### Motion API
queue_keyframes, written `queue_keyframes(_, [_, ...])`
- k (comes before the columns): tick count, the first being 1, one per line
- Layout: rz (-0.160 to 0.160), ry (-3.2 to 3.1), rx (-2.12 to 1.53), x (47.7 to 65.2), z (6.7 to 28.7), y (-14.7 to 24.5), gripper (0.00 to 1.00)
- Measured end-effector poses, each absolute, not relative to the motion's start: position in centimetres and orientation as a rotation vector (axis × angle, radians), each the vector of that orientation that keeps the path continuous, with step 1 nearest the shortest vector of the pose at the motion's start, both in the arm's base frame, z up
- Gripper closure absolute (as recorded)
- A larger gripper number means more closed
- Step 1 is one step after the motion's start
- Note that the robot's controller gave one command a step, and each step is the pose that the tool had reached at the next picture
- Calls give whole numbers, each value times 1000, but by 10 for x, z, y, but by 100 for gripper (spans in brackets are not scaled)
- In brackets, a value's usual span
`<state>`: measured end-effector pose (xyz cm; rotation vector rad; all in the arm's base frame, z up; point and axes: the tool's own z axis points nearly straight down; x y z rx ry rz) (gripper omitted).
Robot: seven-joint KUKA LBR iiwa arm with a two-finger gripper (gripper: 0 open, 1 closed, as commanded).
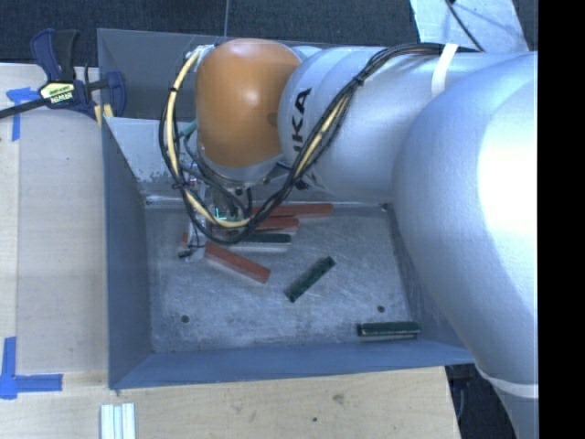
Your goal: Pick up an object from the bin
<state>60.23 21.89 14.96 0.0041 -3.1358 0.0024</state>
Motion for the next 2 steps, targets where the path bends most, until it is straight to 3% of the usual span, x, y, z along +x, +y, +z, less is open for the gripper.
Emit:
queue_keyframes(1, [2,-3138,-138,606,68,176,0])
queue_keyframes(2, [-3,-3144,-139,608,71,178,100])
